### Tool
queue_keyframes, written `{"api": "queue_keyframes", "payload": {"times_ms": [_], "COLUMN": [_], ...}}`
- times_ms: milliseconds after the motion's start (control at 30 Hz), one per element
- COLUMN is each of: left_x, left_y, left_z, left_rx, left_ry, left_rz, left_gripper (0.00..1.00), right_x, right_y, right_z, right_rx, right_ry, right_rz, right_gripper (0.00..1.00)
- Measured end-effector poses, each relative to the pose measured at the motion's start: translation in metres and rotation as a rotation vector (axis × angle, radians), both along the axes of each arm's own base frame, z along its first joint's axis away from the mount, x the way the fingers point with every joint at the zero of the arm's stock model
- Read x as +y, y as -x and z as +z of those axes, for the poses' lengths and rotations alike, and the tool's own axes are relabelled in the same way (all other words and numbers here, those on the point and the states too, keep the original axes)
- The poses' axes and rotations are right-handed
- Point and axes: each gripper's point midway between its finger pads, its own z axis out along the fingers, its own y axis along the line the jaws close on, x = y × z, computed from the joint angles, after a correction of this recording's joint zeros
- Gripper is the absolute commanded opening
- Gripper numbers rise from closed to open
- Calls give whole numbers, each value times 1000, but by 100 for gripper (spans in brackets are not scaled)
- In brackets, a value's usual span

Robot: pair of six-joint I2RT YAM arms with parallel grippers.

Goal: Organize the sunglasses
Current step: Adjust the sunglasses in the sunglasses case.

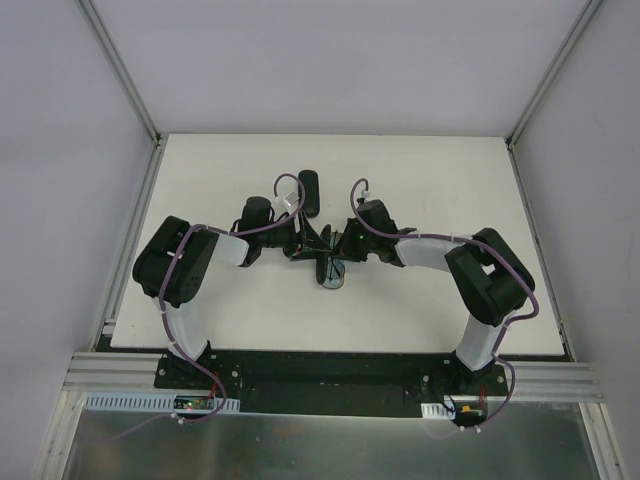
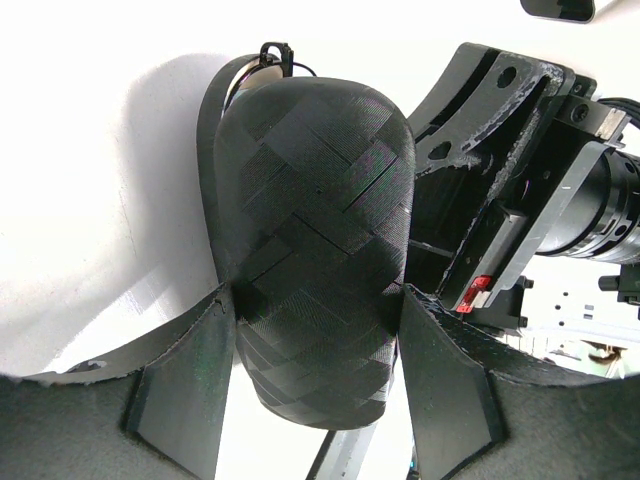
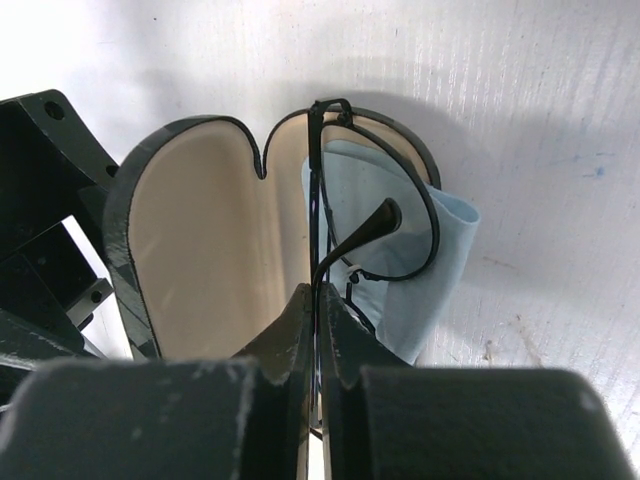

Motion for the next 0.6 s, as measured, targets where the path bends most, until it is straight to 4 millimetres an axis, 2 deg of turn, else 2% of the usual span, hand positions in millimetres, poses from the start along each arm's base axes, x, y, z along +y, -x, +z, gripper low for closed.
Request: {"api": "queue_keyframes", "payload": {"times_ms": [600], "left_x": [1], "left_y": [0], "left_z": [0], "left_rx": [0], "left_ry": [1], "left_rz": [1], "left_gripper": [41], "right_x": [4], "right_y": [6], "right_z": [2], "right_rx": [2], "right_ry": [-114], "right_rz": [36], "right_gripper": [1]}}
